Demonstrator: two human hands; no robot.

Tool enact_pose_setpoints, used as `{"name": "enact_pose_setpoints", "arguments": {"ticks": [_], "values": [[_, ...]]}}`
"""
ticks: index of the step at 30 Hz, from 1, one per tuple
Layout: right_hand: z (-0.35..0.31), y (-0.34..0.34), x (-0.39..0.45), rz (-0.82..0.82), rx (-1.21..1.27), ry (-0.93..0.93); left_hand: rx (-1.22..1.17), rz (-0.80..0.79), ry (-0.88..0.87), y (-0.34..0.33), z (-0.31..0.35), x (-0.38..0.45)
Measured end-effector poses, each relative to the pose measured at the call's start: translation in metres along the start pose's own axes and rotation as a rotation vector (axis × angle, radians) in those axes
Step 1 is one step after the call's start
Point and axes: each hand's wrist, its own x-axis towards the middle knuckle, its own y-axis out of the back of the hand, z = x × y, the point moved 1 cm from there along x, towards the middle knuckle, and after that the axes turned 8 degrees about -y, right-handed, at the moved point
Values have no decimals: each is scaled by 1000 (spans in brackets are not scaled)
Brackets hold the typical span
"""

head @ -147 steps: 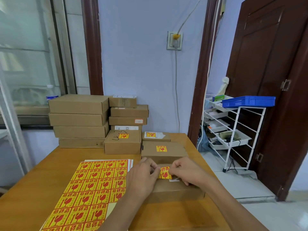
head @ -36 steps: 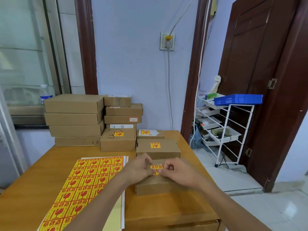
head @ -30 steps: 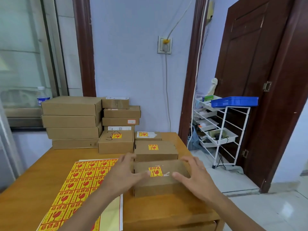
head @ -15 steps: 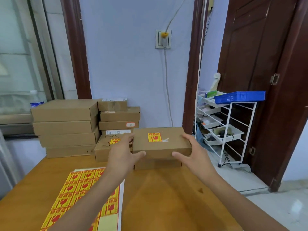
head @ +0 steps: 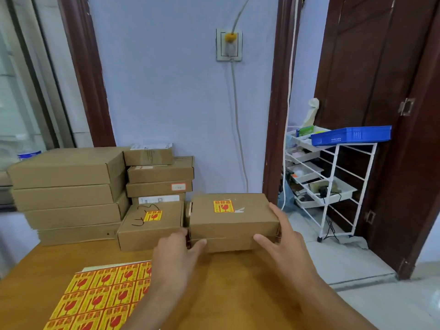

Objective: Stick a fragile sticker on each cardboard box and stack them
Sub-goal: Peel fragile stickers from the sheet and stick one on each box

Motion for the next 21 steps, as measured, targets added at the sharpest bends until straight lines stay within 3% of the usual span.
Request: {"name": "enact_pose_setpoints", "arguments": {"ticks": [7,10,14,17,21], "values": [[-32,52,91,131,119,91,4,72,-193,19,60,106],[-30,50,127,163,138,83,-35,40,-166,5,69,155],[-13,20,164,182,133,53,-89,-124,-99,-25,61,197],[17,-22,177,142,125,12,33,-240,-98,-54,46,189],[47,-70,178,16,10,-43,271,-158,-143,-88,18,154]]}}
